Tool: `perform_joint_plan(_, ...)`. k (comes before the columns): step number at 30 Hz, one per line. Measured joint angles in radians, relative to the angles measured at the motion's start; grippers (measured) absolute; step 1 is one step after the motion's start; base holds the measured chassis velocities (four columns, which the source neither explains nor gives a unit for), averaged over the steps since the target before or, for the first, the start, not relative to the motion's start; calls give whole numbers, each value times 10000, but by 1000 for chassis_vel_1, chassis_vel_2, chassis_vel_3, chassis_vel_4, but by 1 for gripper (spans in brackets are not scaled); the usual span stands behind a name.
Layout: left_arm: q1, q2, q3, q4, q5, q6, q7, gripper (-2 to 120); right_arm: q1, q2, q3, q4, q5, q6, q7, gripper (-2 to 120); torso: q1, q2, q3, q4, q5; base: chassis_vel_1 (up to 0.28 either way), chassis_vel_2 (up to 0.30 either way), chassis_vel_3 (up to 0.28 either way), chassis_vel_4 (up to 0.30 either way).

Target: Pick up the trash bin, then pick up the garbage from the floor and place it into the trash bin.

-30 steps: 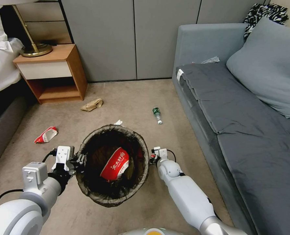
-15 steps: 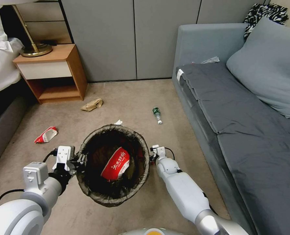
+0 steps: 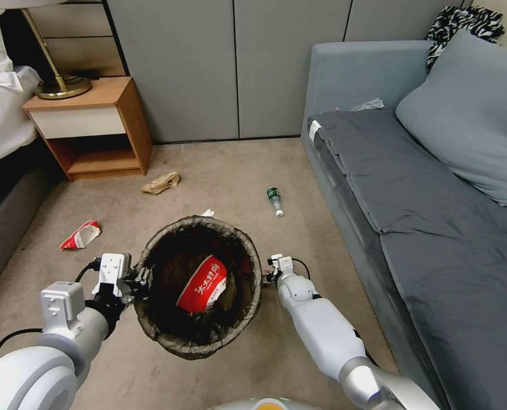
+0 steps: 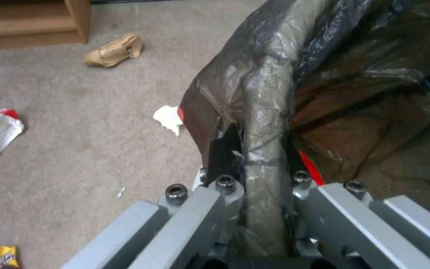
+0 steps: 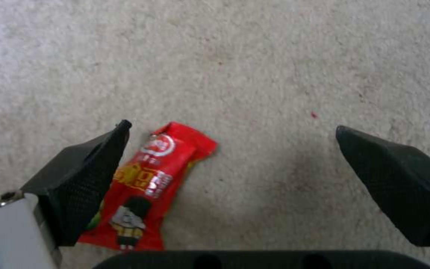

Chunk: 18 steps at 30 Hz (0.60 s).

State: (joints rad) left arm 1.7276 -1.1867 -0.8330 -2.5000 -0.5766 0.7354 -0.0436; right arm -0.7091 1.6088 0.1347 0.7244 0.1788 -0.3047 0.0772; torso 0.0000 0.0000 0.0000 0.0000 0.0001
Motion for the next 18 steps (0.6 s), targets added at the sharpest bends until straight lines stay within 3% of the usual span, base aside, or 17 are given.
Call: perform_joint_plan(18, -105, 21, 17, 0, 3, 0, 62, 1, 16, -6, 149, -233, -370, 117, -68, 100, 0, 0, 0, 0, 0, 0, 0, 0, 0)
